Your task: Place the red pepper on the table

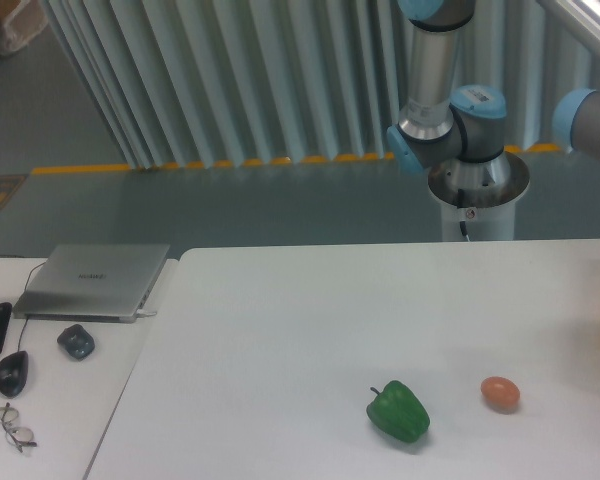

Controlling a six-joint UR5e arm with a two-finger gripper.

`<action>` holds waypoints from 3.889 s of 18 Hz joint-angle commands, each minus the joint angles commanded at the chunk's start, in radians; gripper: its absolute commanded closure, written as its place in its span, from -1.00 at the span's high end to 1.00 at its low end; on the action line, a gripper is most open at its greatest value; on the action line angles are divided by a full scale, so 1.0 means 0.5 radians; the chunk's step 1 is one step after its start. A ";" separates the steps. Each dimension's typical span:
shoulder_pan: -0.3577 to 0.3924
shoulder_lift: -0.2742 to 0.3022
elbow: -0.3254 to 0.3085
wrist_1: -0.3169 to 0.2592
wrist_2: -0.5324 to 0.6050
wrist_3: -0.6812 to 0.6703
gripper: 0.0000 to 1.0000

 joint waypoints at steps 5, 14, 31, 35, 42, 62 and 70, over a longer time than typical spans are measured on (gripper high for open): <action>0.114 0.067 -0.071 -0.003 0.024 0.085 1.00; 0.111 0.067 -0.135 -0.043 0.527 0.659 1.00; 0.264 0.040 -0.282 0.021 0.442 0.994 1.00; 0.313 0.037 -0.322 0.055 0.313 1.003 1.00; 0.356 0.025 -0.325 0.067 0.322 1.184 1.00; 0.338 -0.074 -0.322 0.064 0.491 1.249 1.00; 0.359 -0.110 -0.282 0.067 0.494 1.362 0.86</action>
